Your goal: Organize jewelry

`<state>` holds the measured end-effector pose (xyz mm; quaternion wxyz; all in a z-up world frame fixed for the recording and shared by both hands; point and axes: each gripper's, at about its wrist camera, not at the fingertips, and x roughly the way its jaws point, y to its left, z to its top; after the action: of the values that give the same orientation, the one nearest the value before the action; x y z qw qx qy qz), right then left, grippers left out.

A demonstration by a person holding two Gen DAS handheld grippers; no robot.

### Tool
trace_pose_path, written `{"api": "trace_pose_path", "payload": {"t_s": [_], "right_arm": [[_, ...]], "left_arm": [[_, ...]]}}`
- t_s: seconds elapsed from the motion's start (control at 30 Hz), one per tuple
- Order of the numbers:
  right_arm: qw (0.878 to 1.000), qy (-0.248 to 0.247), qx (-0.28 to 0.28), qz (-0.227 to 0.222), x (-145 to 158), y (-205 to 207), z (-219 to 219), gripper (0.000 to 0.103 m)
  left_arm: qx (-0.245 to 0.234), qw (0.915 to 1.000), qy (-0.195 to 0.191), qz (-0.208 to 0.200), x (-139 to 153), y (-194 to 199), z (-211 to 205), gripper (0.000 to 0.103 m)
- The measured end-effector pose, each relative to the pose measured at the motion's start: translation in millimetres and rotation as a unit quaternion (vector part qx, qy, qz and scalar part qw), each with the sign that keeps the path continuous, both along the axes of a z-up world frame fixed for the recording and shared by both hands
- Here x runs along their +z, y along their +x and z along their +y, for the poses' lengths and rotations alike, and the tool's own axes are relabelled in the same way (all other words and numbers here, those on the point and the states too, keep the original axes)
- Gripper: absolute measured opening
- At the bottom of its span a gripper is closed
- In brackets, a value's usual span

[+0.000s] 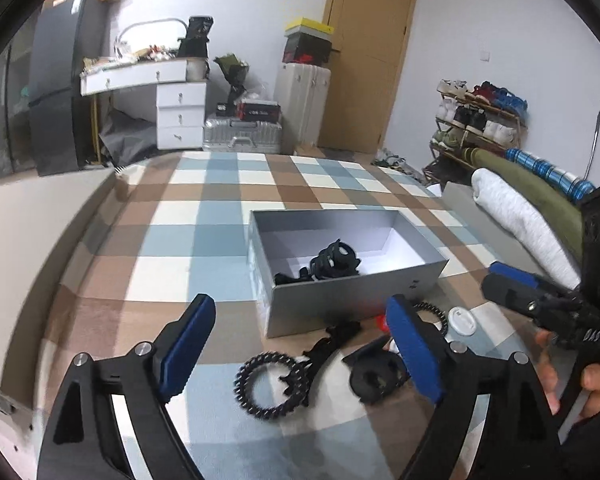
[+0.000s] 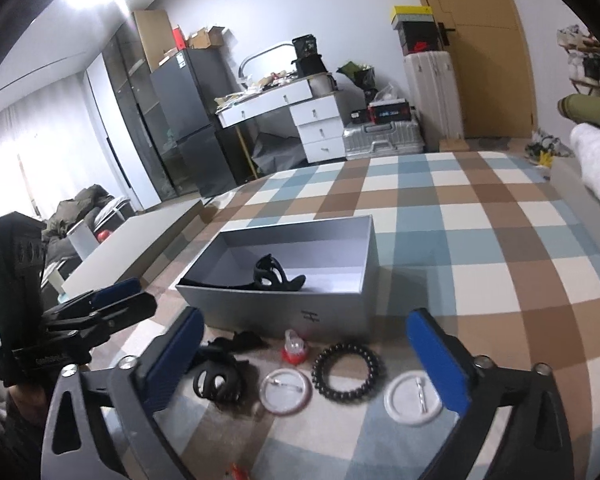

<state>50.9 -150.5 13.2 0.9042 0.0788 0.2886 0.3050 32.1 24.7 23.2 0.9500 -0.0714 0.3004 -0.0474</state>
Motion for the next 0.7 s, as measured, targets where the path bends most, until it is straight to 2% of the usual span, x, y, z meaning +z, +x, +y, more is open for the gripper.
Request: {"api": "trace_pose_path", "payload": {"t_s": [0.07,0.1,0.23,0.5,0.7], "right_arm": [[1.0,0.0,0.003,0.002,-0.1,-2.9,-1.7,0.103],[1.0,0.003,0.005,0.001,0.0,-4.7,-3.0,0.103],[1.0,0.014,0.009,0.0,-1.1,-10.8,-6.9,0.103],[0.999,-0.025,-0.006,-0.026,-5.7,-25.1,-10.1,0.103],[1.0,-0.02,0.0,-0.017,-9.9,-27.7,-14.4,0.103]], "left_arm": [[0.004,0.9999,0.01,-0.004,-1.3,-3.0,-1.8,0.094],[0.004,0.9999,0.011,-0.007,-2.1,-4.6,-2.7,0.102],[0.005,0.9995,0.027,-0.014,-4.9,-7.1,-6.3,0.102],[-0.005,0.9986,0.048,-0.019,-10.9,-10.2,-15.6,0.102],[-0.008,0.9984,0.051,-0.021,-11.5,-13.0,-17.0,0.102]]}}
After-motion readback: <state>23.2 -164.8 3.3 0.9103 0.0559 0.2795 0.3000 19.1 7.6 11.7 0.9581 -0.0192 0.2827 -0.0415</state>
